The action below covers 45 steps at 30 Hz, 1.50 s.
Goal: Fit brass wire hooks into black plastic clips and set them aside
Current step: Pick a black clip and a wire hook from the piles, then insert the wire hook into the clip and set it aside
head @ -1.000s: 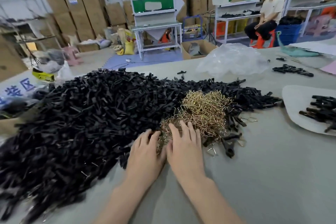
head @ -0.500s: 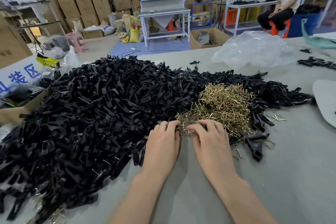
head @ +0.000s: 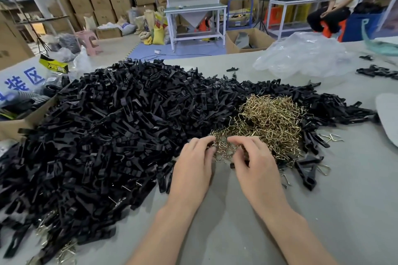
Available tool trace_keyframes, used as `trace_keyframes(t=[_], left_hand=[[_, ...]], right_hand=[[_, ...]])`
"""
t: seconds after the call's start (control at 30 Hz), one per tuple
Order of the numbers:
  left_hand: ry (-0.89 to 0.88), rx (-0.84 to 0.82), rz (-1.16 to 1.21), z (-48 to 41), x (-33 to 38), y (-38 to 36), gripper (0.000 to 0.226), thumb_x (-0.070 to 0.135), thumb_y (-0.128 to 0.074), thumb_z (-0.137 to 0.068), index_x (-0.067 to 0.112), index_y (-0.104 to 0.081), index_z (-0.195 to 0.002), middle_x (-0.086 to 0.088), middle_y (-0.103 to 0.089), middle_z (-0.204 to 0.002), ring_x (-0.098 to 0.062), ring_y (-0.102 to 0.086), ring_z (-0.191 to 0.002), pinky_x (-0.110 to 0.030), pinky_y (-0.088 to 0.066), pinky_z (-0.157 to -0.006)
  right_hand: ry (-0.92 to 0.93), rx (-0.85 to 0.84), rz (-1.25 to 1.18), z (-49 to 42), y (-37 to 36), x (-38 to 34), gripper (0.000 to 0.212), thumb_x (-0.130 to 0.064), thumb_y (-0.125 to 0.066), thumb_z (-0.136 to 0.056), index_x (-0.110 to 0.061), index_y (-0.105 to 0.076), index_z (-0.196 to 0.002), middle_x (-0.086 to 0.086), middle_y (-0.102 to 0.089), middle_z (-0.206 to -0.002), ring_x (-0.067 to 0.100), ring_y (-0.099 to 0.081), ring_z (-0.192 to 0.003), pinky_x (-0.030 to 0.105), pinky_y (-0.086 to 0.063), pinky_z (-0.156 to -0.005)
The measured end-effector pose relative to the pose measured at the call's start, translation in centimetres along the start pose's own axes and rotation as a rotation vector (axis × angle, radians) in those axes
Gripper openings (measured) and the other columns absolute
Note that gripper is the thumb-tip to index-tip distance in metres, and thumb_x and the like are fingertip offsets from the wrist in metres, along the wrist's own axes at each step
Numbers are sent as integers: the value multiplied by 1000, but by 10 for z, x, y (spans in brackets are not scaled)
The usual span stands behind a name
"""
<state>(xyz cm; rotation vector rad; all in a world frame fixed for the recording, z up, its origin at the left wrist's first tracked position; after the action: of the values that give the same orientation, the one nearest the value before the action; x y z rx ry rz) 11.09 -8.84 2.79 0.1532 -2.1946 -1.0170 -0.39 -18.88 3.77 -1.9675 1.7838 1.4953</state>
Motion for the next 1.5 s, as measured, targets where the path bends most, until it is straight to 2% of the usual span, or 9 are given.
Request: trace_keyframes(t=[0.17,0.33,0.47,0.67,0.87,1.0,1.2,1.37,1.5], left_hand=[[121,78,161,3,-15,9,26,32,-55,-101,30,-59,-127,28,-55,-105,11,-53,-101,-2,-37,-85],[134,18,21,2,-14,2,33,46,-45,-102,32,-53,-131,18,-47,-106,-5,-57,-76,-26,-46,-67],[202,31,21,4,-19,5,49,57,-30,-99,33,-47,-138,17,-44,-114,-4,-59,-87,-30,-43,-73],[140,60,152,7,-10,10,50,27,-35,-105,22,-30,-154,15,-33,-107,-9,-53,-77,-22,-44,-62],[174,162,334,6,-15,21,36,27,-54,-102,29,-55,-138,19,-53,-105,0,-58,-86,-11,-43,-78],[290,73,725,7,-17,9,25,22,-66,-96,40,-68,-112,9,-70,-92,-9,-70,-82,-21,-54,-78],[269,-59,854,8,3,-3,27,14,-66,-95,37,-74,-106,10,-75,-93,-5,-66,-77,-18,-52,-75],[255,-174,880,12,19,-16,34,-1,-53,-100,21,-67,-122,9,-77,-100,-5,-70,-87,-16,-52,-81],[329,-88,1014,13,14,-16,27,1,-57,-98,15,-65,-119,-3,-77,-103,-10,-71,-90,-17,-53,-80]], right_hand=[[-117,-79,-235,1,-7,9,34,-7,-55,-99,-28,-65,-123,-14,-66,-109,2,-63,-99,12,-47,-84],[-111,-69,-218,2,-3,7,34,-1,-53,-99,-22,-69,-120,-12,-68,-109,-2,-62,-105,13,-48,-88],[-5,-46,44,5,7,1,30,-6,-58,-96,-23,-71,-117,-9,-66,-103,11,-58,-99,27,-48,-89],[-66,-199,416,16,5,19,22,-32,-59,-96,-31,-71,-114,-10,-58,-102,16,-47,-99,33,-40,-88],[2,-328,474,16,-7,15,30,-41,-50,-102,-37,-62,-129,-15,-56,-114,12,-44,-112,29,-32,-97],[-26,-219,72,12,2,7,23,-29,-58,-100,-31,-68,-120,-15,-61,-107,3,-55,-101,22,-43,-90],[-214,-187,-360,7,3,18,38,-13,-67,-96,-34,-65,-127,-15,-68,-99,-6,-63,-97,4,-41,-82],[-445,-121,-740,7,-1,38,35,-7,-70,-92,-32,-67,-116,-3,-76,-103,12,-73,-97,14,-53,-77],[-565,-124,-1045,11,-14,42,26,-1,-68,-91,-16,-73,-112,11,-77,-106,25,-74,-102,22,-58,-79]])
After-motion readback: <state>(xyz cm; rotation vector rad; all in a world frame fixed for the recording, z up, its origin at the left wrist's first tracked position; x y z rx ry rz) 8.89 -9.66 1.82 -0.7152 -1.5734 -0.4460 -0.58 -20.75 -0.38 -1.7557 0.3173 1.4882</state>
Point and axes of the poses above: each hand's wrist, its own z-axis away from the middle knuckle, its own y-axis out of the back of the hand, x = y × z, the point moved 10 cm from there along -z, towards the middle knuckle
